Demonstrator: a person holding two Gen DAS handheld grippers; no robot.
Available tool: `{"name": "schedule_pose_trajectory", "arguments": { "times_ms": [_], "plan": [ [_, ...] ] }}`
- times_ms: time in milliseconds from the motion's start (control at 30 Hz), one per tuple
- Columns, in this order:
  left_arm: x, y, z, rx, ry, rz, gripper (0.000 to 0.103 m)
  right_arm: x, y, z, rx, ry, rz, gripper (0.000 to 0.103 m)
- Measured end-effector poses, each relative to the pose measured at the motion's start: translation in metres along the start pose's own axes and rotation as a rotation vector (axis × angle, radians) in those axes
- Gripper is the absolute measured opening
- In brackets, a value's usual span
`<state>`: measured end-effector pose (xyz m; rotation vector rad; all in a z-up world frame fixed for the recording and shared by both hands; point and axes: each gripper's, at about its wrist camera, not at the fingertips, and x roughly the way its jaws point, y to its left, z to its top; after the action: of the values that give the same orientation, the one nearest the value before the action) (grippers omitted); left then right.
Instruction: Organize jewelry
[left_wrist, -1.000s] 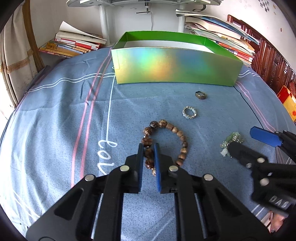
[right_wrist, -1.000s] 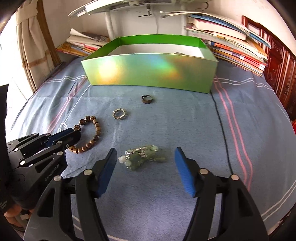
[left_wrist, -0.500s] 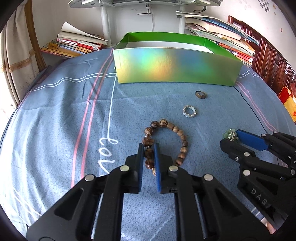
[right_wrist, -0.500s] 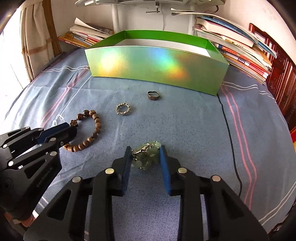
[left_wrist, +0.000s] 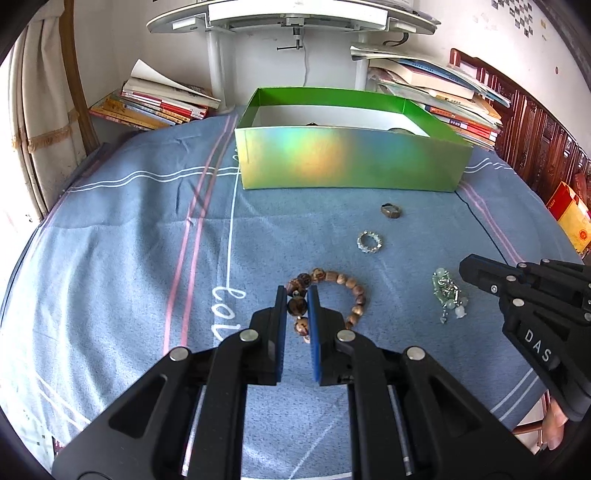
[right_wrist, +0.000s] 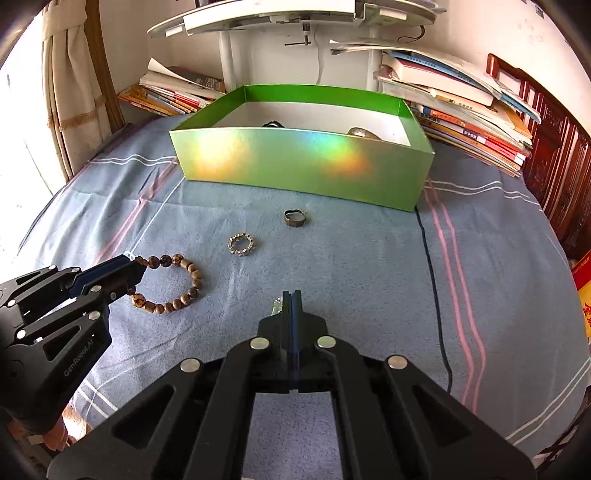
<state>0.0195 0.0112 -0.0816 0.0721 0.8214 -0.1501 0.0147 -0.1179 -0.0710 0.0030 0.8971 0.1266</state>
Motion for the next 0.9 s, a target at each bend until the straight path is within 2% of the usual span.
{"name": "schedule_pose_trajectory", "arguments": {
  "times_ms": [467,600,633,700,767,900],
  "plan": [
    [-0.011,0.008,0.011,-0.022,-0.027,0.002,0.011,-0.027,-0.044,0.011,0.111,-0.065,0.0,0.0],
    [-0.008,0.008,0.011,-0.028,-0.019,0.003,0.011,-0.023,-0.034,0.007,0.064,-0.045,0.014,0.001],
    [-0.008,0.008,0.011,-0.028,-0.017,0.003,0.011,-0.019,-0.03,0.006,0.049,-0.033,0.022,0.003],
    [-0.007,0.007,0.011,-0.025,-0.016,0.001,0.011,-0.008,-0.02,0.004,0.028,-0.006,0.038,0.015],
    [-0.006,0.005,0.01,-0.02,-0.014,-0.001,0.011,0.008,-0.01,0.002,0.006,0.026,0.048,0.031],
    [-0.004,0.003,0.009,-0.015,-0.008,-0.001,0.011,0.031,0.0,-0.005,-0.017,0.095,0.026,0.029]
  ]
}}
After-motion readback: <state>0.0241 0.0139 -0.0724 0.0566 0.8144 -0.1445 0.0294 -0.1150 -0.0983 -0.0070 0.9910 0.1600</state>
